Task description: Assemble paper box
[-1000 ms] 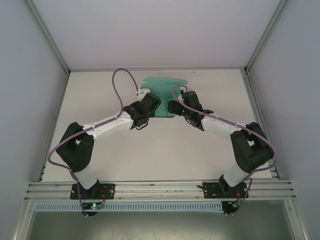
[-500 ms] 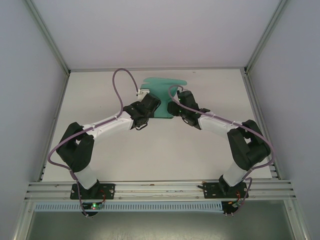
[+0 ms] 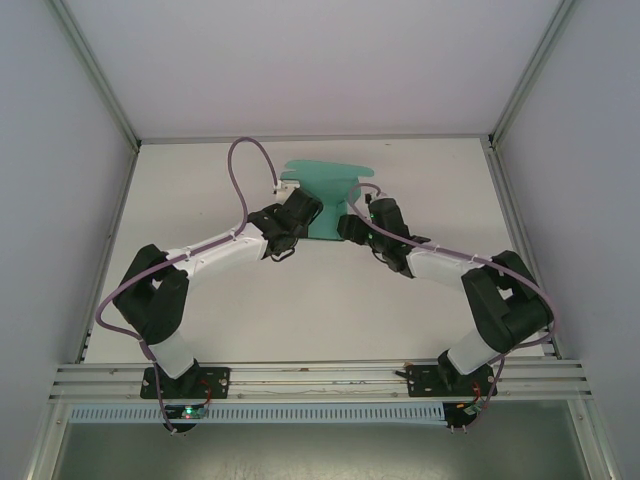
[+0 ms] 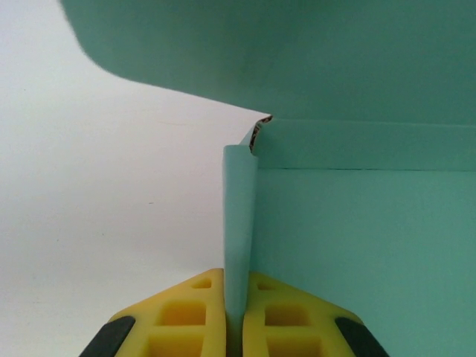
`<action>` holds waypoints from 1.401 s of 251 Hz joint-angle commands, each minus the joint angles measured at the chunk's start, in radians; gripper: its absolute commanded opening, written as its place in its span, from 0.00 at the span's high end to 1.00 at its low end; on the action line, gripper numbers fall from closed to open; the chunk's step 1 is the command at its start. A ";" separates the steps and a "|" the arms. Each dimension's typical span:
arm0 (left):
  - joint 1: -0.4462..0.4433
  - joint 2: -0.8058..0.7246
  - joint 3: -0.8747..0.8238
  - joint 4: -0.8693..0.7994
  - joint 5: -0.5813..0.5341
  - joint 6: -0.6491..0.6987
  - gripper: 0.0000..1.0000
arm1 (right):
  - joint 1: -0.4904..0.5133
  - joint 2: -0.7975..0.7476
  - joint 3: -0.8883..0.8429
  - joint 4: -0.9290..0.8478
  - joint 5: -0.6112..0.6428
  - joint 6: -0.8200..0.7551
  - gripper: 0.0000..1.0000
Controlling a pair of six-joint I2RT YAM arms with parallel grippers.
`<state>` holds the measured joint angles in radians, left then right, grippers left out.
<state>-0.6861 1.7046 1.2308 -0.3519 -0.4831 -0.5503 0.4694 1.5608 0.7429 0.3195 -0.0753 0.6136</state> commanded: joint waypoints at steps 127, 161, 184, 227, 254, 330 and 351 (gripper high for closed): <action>-0.002 -0.042 -0.026 0.103 0.075 0.119 1.00 | -0.117 -0.214 0.062 -0.127 -0.187 -0.527 0.39; 0.001 -0.068 -0.051 0.120 0.132 0.167 1.00 | -0.167 -0.192 0.098 -0.142 -0.369 -0.699 0.68; 0.005 -0.085 -0.079 0.142 0.188 0.210 1.00 | -0.200 -0.211 0.116 -0.216 -0.497 -0.882 0.83; 0.015 -0.121 -0.129 0.210 0.295 0.285 1.00 | -0.260 -0.215 0.227 -0.553 -0.766 -1.159 1.00; 0.046 -0.122 -0.136 0.235 0.397 0.323 1.00 | -0.266 -0.226 0.287 -0.895 -0.890 -1.520 1.00; 0.071 -0.144 -0.173 0.304 0.560 0.494 1.00 | -0.276 -0.107 0.465 -1.499 -0.861 -2.098 1.00; 0.071 -0.141 -0.163 0.301 0.591 0.497 1.00 | -0.278 -0.059 0.521 -1.605 -0.871 -2.215 1.00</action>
<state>-0.6304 1.5940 1.0492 -0.1665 0.0425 -0.0864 0.1848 1.4414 1.2022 -0.9668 -0.8417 -1.3251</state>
